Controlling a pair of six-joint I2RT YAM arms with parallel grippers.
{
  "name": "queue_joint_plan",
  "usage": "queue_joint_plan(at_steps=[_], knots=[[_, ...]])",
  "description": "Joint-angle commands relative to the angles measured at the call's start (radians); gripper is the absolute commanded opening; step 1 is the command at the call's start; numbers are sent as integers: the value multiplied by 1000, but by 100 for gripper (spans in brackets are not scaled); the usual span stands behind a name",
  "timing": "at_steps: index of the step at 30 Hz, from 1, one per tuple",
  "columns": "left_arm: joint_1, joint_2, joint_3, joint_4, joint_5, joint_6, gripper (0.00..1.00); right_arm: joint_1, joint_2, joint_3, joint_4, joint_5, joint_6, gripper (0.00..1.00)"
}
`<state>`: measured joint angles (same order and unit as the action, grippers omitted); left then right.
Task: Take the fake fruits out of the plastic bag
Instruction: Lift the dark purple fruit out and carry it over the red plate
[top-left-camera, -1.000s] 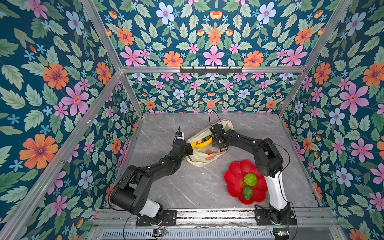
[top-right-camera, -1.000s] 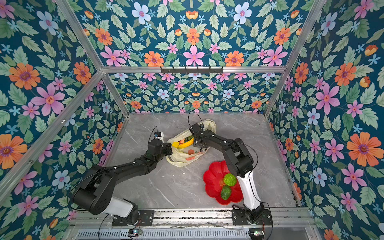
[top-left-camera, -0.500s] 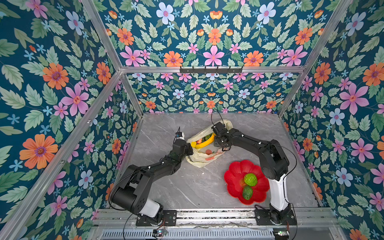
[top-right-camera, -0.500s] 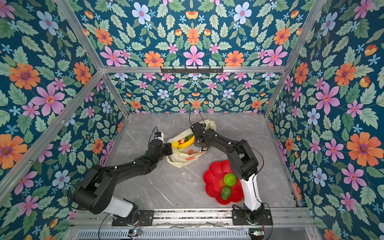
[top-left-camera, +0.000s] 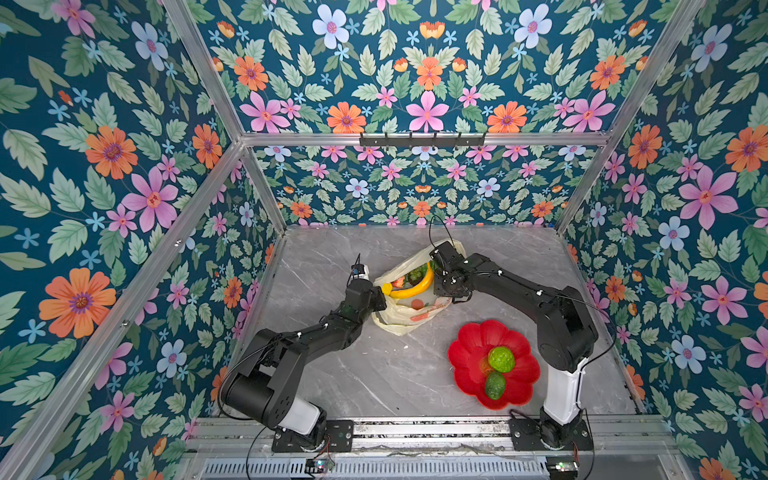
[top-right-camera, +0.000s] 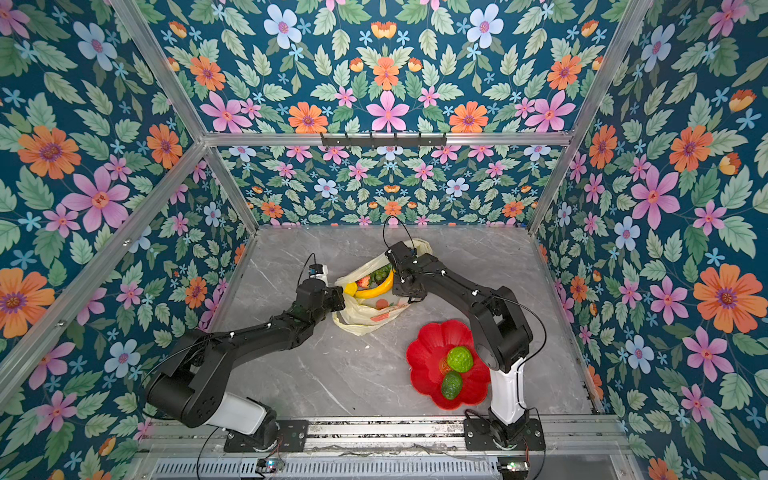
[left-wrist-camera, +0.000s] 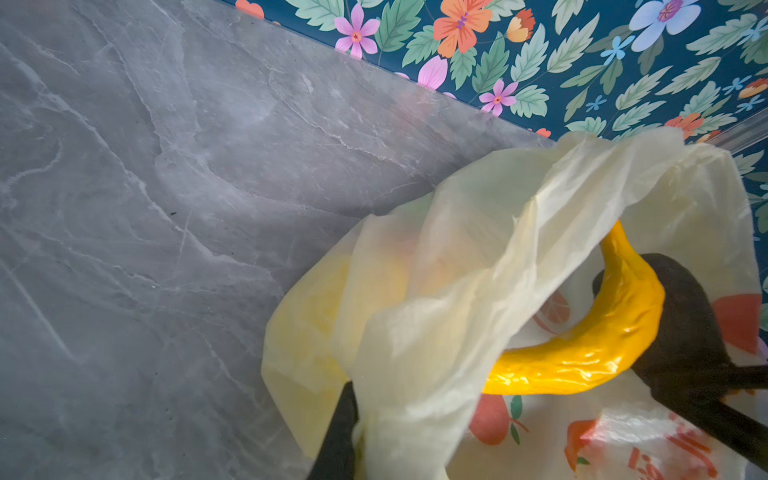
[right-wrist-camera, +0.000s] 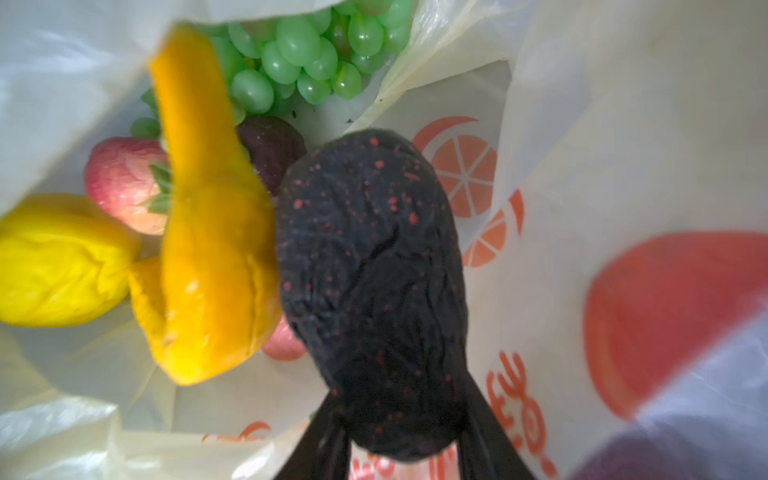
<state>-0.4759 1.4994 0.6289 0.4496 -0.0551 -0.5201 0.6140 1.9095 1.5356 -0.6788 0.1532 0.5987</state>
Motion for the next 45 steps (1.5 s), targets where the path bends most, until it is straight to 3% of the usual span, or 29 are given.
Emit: queue_joint_plan(at_steps=[1, 13, 24, 45], knots=[[0, 2, 5, 9, -2, 9, 12, 1, -38, -21, -30, 11, -5, 32], [0, 4, 6, 6, -5, 10, 12, 30, -175, -76, -162, -7, -2, 31], [0, 12, 9, 6, 3, 8, 12, 69, -450, -269, -413, -69, 13, 31], [0, 29, 14, 6, 0, 8, 12, 70, -805, -545, -685, -184, 194, 30]])
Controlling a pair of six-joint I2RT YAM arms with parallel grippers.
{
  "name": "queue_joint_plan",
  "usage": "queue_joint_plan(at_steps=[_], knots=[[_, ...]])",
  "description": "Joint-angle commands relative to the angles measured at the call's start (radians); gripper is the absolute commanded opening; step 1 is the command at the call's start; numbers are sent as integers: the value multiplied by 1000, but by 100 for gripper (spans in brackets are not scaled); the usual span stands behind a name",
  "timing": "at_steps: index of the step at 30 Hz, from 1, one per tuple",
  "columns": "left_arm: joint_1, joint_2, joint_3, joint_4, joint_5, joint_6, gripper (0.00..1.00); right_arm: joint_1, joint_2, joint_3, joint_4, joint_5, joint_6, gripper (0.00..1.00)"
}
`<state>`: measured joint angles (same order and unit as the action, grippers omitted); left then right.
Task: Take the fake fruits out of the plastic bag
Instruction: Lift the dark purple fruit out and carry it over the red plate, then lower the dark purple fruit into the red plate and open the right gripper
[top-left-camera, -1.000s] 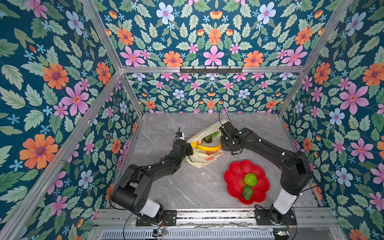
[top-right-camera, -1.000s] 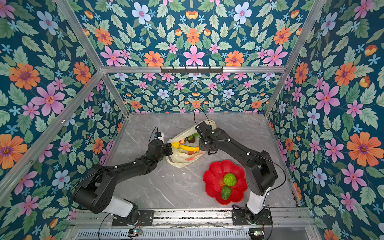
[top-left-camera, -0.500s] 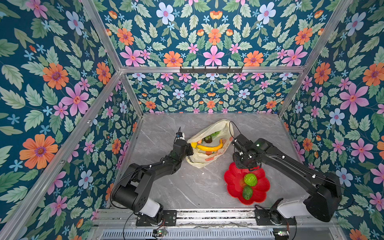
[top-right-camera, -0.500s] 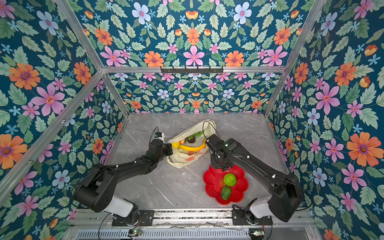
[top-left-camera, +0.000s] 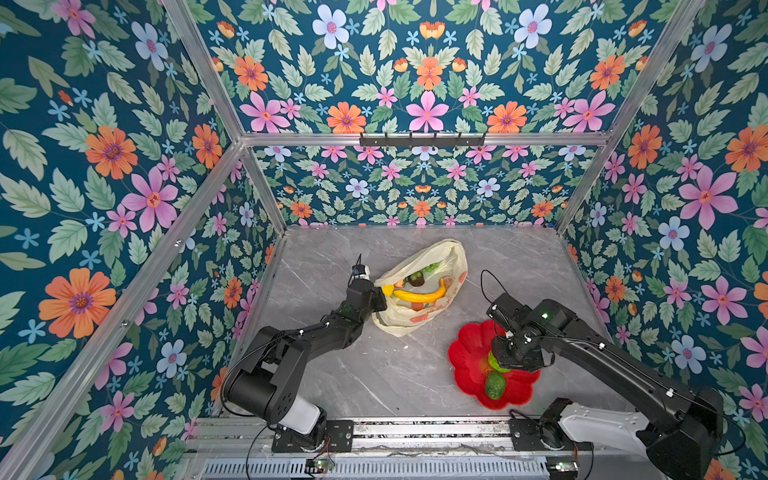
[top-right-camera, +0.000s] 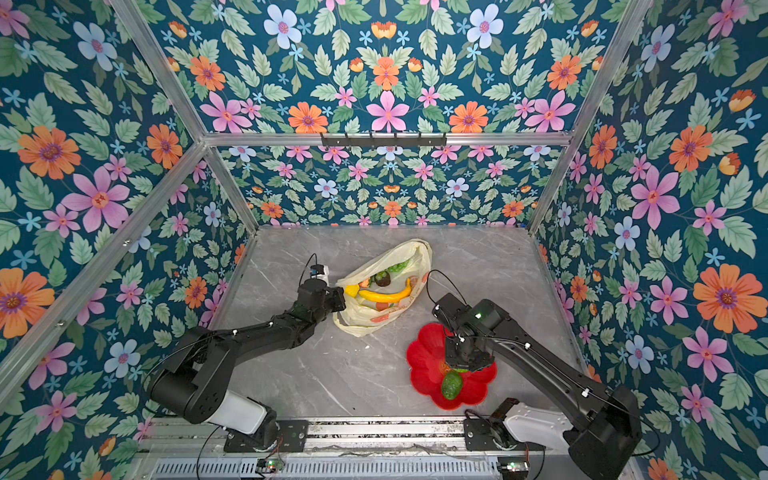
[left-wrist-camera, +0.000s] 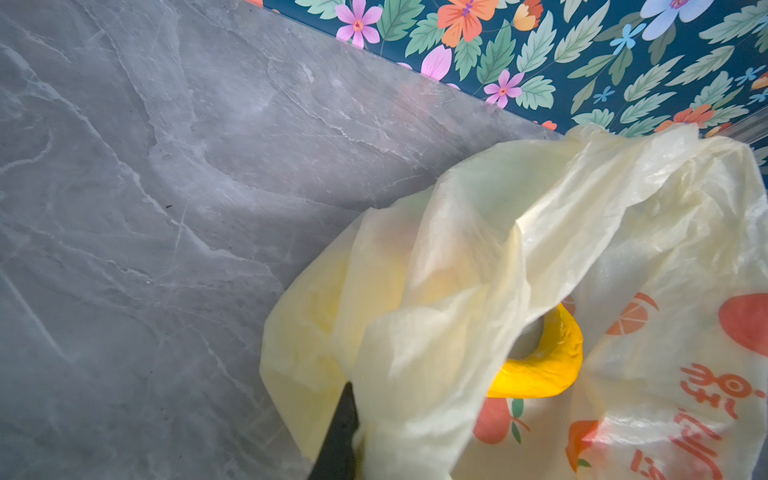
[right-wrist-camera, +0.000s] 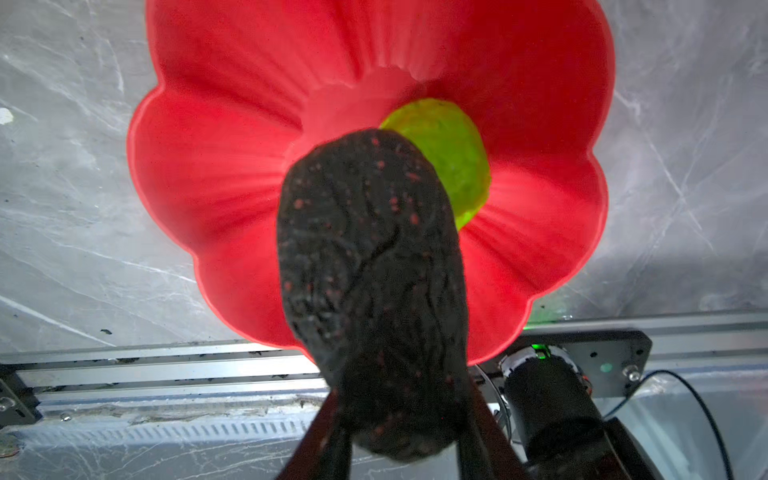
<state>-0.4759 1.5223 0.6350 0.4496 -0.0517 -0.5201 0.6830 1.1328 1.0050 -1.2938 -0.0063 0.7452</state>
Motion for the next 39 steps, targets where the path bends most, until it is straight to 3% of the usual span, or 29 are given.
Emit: queue_joint_plan(at_steps=[1, 8, 19, 39], knots=[[-1, 6, 9, 6, -2, 8, 12, 1, -42, -24, -77, -31, 56, 30], [0, 10, 11, 5, -8, 11, 12, 1, -123, -119, -113, -90, 112, 29], [0, 16, 12, 4, -10, 12, 12, 1, -120, -266, 18, -113, 122, 29], [0, 20, 14, 1, -17, 17, 12, 1, 49, -255, 99, -28, 91, 31]])
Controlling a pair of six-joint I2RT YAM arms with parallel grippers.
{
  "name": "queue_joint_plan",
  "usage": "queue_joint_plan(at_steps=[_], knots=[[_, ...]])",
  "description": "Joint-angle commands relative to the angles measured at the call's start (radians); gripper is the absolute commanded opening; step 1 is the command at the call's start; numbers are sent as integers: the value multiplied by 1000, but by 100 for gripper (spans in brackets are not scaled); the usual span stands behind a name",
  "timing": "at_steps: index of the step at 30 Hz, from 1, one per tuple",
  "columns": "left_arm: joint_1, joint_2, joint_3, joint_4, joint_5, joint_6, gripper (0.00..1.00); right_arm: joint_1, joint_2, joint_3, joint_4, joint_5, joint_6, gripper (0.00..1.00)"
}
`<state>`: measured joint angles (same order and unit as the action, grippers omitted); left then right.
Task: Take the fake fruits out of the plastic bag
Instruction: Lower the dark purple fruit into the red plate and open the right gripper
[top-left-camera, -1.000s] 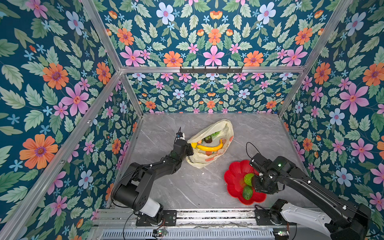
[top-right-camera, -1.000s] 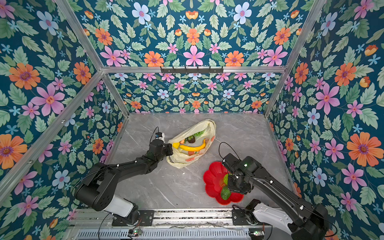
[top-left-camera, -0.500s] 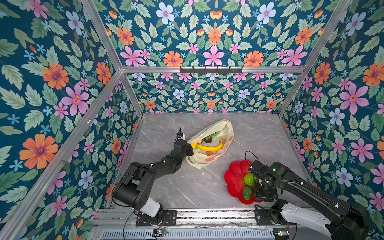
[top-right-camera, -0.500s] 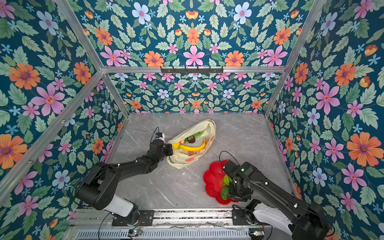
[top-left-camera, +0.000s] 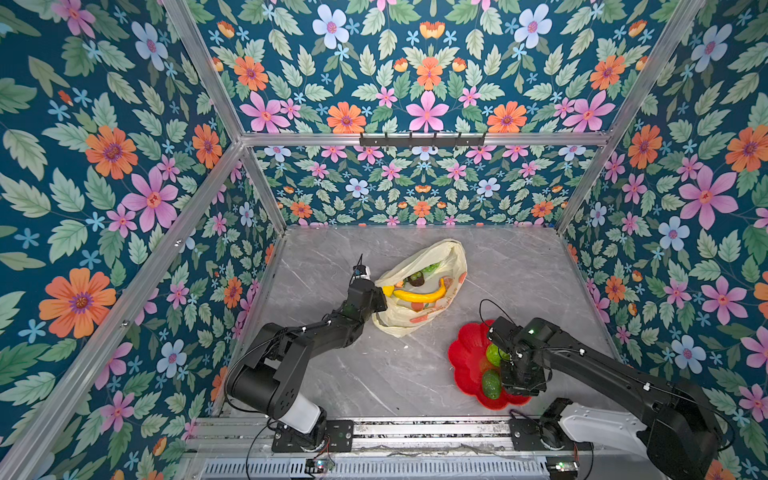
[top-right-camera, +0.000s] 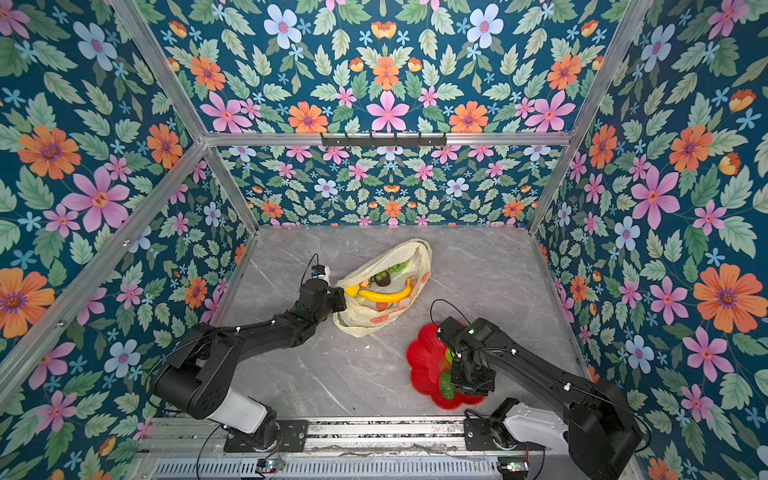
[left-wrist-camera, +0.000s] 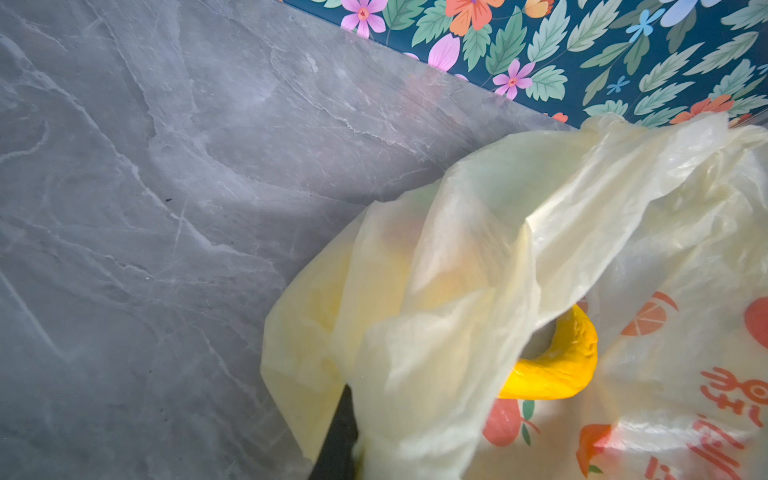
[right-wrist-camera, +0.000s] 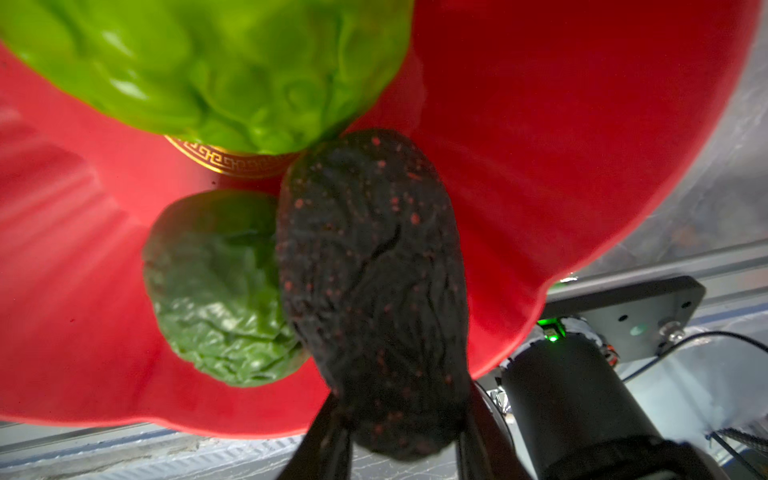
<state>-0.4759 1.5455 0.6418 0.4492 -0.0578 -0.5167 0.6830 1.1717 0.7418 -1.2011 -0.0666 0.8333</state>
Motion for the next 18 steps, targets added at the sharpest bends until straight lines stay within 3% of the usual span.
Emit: queue_joint_plan(at_steps=[1, 13, 18], knots=[[0, -3, 9, 1, -11, 14, 12, 0, 17, 12, 11, 36, 6, 31], [-1, -4, 10, -3, -14, 17, 12, 0, 71, 10, -17, 55, 19, 35], [0, -3, 10, -2, -15, 17, 12, 0, 58, 11, -42, 63, 23, 45]])
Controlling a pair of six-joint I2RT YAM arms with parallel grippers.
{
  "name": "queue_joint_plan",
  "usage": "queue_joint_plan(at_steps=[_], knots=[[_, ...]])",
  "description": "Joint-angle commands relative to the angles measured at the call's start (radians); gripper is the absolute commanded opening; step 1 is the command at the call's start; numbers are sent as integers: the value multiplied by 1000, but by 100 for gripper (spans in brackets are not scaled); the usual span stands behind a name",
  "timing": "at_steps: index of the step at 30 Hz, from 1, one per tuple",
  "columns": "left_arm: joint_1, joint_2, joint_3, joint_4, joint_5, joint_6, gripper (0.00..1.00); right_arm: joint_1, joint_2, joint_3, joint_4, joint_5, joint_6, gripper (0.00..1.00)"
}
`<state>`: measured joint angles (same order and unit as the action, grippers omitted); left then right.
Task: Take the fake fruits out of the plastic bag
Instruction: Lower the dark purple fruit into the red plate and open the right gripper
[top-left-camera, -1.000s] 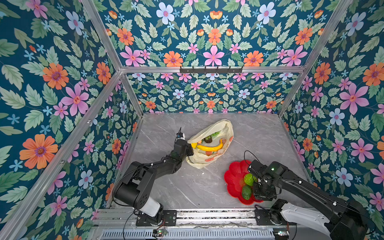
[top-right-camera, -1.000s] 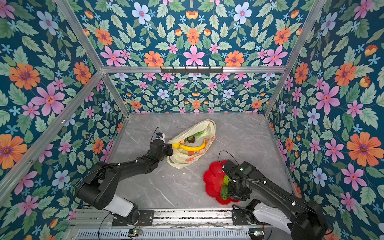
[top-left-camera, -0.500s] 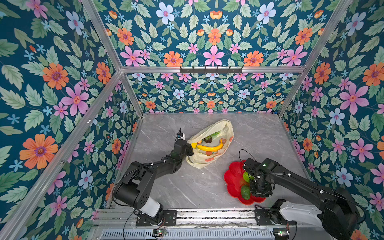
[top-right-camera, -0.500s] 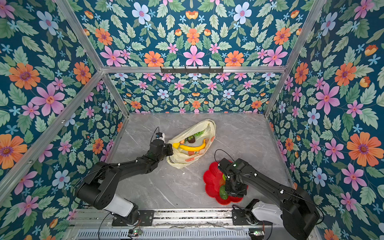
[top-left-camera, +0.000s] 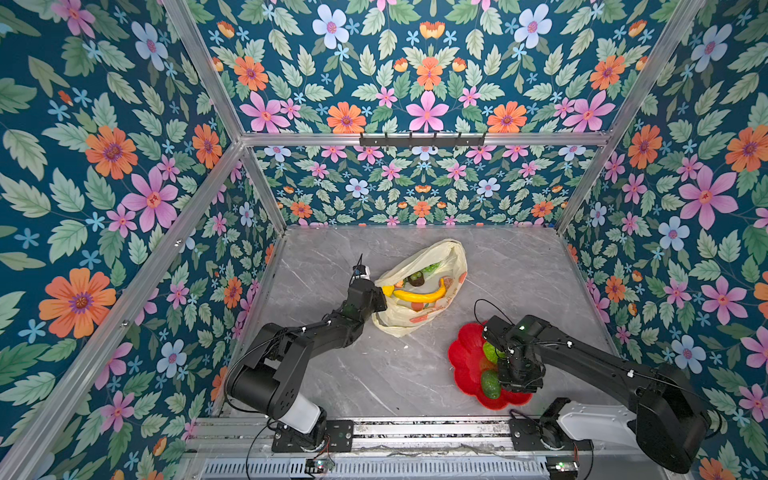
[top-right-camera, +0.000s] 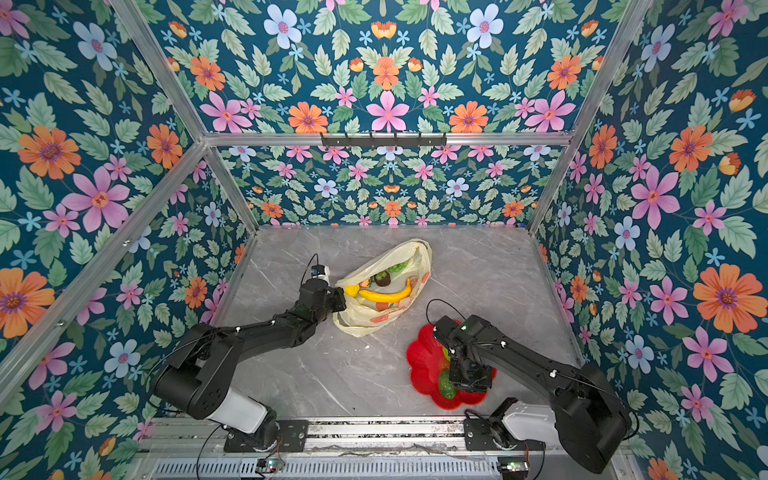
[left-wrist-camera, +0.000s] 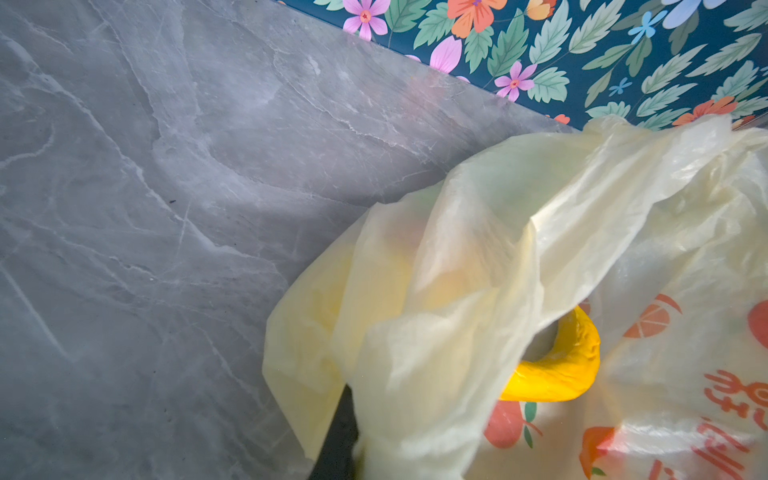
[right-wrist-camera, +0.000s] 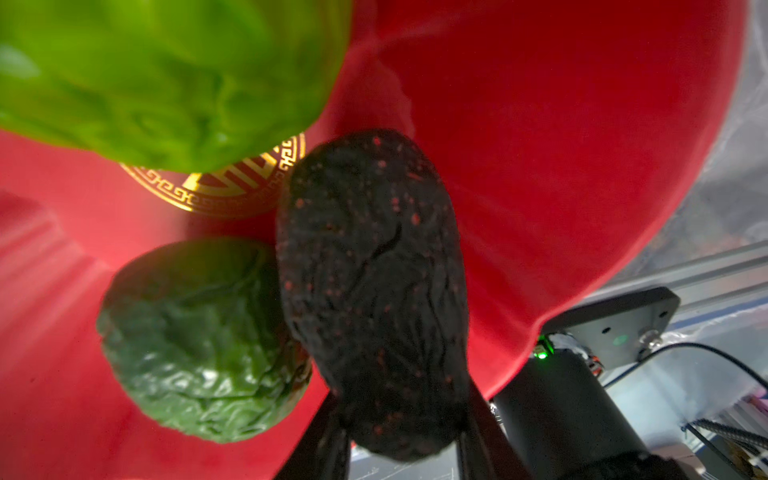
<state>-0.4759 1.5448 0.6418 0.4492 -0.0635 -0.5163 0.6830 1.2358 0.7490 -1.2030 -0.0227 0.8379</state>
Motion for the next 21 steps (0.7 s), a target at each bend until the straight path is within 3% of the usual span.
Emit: queue_joint_plan(at_steps=[1, 10, 16, 21], knots=[[0, -2, 9, -3, -9, 16, 12, 0, -8, 5, -42, 20, 18, 46], [-1, -9, 6, -3, -15, 15, 12, 1, -33, 47, -80, 34, 24, 53], [0, -26, -21, 27, -16, -16, 11, 1, -55, 193, -134, 112, 20, 53], [-1, -23, -13, 36, 16, -13, 12, 1, -60, 290, 31, 131, -39, 53]])
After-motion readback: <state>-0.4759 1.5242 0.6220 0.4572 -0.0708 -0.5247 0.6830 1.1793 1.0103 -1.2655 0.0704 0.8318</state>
